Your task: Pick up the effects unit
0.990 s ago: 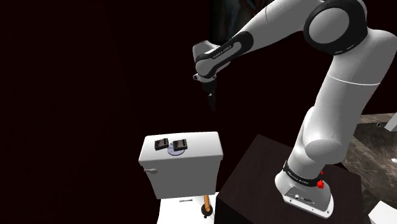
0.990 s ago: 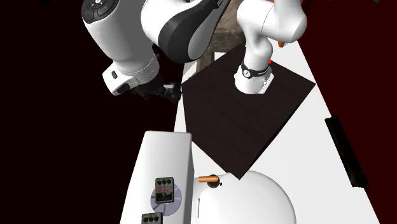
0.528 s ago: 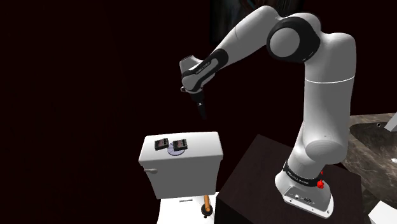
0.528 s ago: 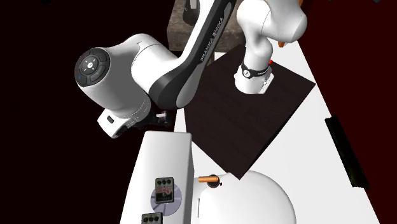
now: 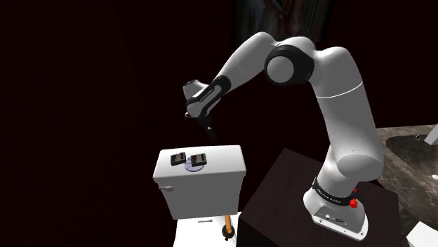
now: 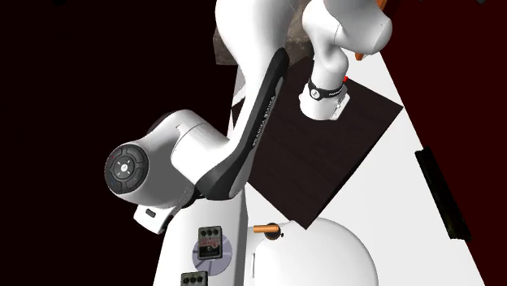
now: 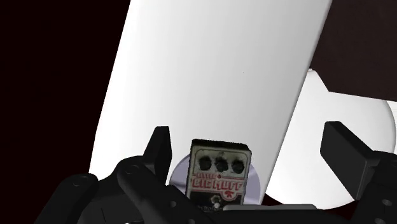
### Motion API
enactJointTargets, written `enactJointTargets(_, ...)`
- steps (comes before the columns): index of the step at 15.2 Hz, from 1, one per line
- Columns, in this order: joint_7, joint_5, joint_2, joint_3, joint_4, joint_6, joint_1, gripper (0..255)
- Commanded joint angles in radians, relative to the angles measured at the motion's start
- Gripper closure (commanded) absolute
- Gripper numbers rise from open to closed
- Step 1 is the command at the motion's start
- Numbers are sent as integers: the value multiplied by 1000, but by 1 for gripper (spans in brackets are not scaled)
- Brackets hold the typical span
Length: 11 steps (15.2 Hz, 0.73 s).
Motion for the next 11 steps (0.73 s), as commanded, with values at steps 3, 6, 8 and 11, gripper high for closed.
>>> enactJointTargets(3,-73,-16,132,35,120,7,11,0)
enactJointTargets(6,-124,-32,229,60,211,9,25,0)
enactJointTargets(8,-134,-36,261,65,235,16,28,0)
enactJointTargets(11,-132,-36,293,65,246,37,28,0)
